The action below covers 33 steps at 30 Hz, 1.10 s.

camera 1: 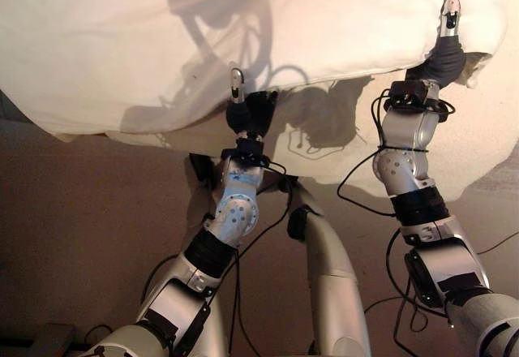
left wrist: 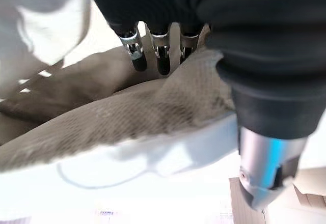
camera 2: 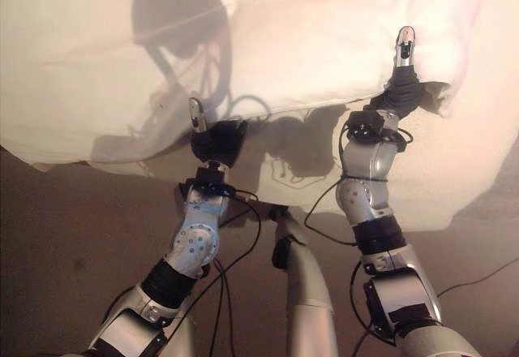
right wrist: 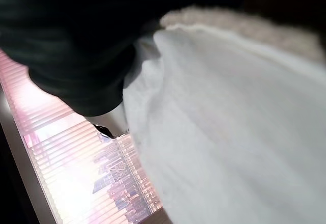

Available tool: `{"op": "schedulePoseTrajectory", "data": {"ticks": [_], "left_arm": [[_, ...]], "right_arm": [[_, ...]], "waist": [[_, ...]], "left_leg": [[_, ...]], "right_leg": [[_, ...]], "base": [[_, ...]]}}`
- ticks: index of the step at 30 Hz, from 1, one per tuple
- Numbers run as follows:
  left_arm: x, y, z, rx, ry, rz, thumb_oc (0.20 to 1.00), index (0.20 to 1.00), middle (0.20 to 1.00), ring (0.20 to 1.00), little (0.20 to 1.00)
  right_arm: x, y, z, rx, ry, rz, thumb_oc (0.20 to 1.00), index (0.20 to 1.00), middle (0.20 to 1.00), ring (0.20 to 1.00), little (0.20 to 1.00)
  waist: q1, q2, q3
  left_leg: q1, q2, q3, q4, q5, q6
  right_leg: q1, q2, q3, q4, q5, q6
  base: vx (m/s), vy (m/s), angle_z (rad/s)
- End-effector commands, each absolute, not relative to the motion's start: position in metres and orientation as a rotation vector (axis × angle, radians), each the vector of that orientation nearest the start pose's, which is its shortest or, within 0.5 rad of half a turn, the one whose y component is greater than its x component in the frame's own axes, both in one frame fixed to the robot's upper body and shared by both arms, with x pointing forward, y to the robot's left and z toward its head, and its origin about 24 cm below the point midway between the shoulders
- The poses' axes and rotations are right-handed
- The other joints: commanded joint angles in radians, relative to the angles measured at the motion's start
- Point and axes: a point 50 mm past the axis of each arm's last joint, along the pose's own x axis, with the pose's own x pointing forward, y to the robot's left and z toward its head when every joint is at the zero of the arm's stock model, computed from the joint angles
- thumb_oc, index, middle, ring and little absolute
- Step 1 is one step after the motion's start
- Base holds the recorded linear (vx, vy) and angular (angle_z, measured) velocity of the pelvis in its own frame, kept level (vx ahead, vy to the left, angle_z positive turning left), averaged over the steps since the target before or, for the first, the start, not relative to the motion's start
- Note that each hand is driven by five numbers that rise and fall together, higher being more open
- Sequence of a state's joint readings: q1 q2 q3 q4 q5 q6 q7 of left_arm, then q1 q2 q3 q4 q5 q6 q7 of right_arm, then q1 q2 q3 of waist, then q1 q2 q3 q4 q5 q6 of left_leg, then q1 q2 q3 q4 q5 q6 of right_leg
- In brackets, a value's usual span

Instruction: Make the bed

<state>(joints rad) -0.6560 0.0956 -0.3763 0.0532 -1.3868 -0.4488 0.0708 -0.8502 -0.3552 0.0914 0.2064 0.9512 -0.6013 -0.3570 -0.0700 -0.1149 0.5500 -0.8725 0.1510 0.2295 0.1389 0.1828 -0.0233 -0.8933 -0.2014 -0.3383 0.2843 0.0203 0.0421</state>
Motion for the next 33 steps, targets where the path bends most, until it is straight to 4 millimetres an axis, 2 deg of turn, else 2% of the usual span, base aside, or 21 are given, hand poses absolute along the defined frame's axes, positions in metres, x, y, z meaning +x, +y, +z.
{"op": "schedulePoseTrajectory", "data": {"ticks": [1,6,7,10,12,13,25,32,33], "left_arm": [[0.321,0.120,0.223,-1.275,-0.661,-0.305,1.000,1.000,1.000,1.000,1.000],[0.320,0.157,0.205,-1.269,-0.693,-0.126,1.000,1.000,1.000,1.000,1.000],[0.320,0.157,0.205,-1.268,-0.693,-0.125,1.000,1.000,1.000,1.000,1.000],[0.316,0.180,0.206,-1.250,-0.754,-0.022,1.000,1.000,1.000,1.000,1.000],[0.316,0.179,0.206,-1.249,-0.754,-0.020,1.000,1.000,1.000,1.000,1.000],[0.313,0.189,0.212,-1.235,-0.798,-0.001,1.000,1.000,1.000,1.000,1.000],[0.308,0.217,0.214,-1.024,-0.821,0.069,1.000,1.000,1.000,1.000,1.000],[0.305,0.230,0.211,-0.940,-0.825,0.106,1.000,1.000,1.000,1.000,1.000],[0.306,0.233,0.213,-0.922,-0.828,0.117,0.827,0.827,0.827,0.827,0.827]], "right_arm": [[0.304,-0.201,0.304,0.842,-1.142,-0.051,0.200,0.200,0.200,0.200,0.200],[0.304,-0.208,0.298,0.857,-1.129,-0.079,0.200,0.200,0.200,0.200,0.200],[0.304,-0.207,0.298,0.857,-1.129,-0.080,0.200,0.200,0.200,0.200,0.200],[0.303,-0.214,0.293,0.847,-1.118,-0.106,0.200,0.200,0.200,0.200,0.200],[0.303,-0.214,0.293,0.848,-1.118,-0.106,0.200,0.200,0.200,0.200,0.200],[0.302,-0.217,0.293,0.848,-1.122,-0.118,0.200,0.200,0.200,0.200,0.200],[0.299,-0.227,0.298,0.812,-1.144,-0.120,0.200,0.200,0.200,0.200,0.200],[0.300,-0.231,0.293,0.783,-1.129,-0.116,0.200,0.200,0.200,0.200,0.200],[0.301,-0.231,0.291,0.779,-1.123,-0.114,0.200,0.200,0.200,0.200,0.200]], "waist": [[0.002,-0.023,-0.030],[0.031,0.000,-0.030],[0.030,0.001,-0.030],[0.052,0.019,-0.030],[0.050,0.020,-0.030],[0.063,0.031,-0.030],[0.089,0.085,-0.030],[0.090,0.098,-0.030],[0.089,0.101,-0.030]], "left_leg": [[0.017,0.036,-0.006,0.139,-0.178,-0.066],[0.012,0.030,-0.018,0.154,-0.181,-0.061],[0.011,0.029,-0.019,0.156,-0.182,-0.060],[-0.005,0.018,-0.030,0.168,-0.186,-0.057],[-0.007,0.017,-0.032,0.169,-0.187,-0.057],[-0.020,0.009,-0.038,0.175,-0.185,-0.053],[-0.032,-0.019,-0.050,0.195,-0.188,-0.037],[-0.033,-0.025,-0.046,0.204,-0.191,-0.032],[-0.032,-0.026,-0.046,0.204,-0.191,-0.031]], "right_leg": [[0.010,-0.015,-0.062,-0.152,0.172,0.142],[-0.018,-0.028,-0.067,-0.071,0.142,0.139],[-0.021,-0.030,-0.067,-0.064,0.138,0.139],[-0.043,-0.054,-0.081,-0.011,0.115,0.142],[-0.044,-0.057,-0.083,-0.007,0.113,0.142],[-0.046,-0.067,-0.096,0.002,0.106,0.144],[-0.056,-0.097,-0.102,0.057,0.088,0.142],[-0.060,-0.104,-0.097,0.077,0.078,0.137],[-0.062,-0.105,-0.095,0.081,0.077,0.136]], "base": [[0.00,0.000,0.00],[0.00,0.003,0.01],[0.01,0.022,0.12],[0.01,-0.003,0.16],[0.01,-0.010,0.14],[0.01,-0.014,0.17],[0.00,0.037,0.11],[0.00,0.042,0.02],[0.00,0.041,0.01]]}}
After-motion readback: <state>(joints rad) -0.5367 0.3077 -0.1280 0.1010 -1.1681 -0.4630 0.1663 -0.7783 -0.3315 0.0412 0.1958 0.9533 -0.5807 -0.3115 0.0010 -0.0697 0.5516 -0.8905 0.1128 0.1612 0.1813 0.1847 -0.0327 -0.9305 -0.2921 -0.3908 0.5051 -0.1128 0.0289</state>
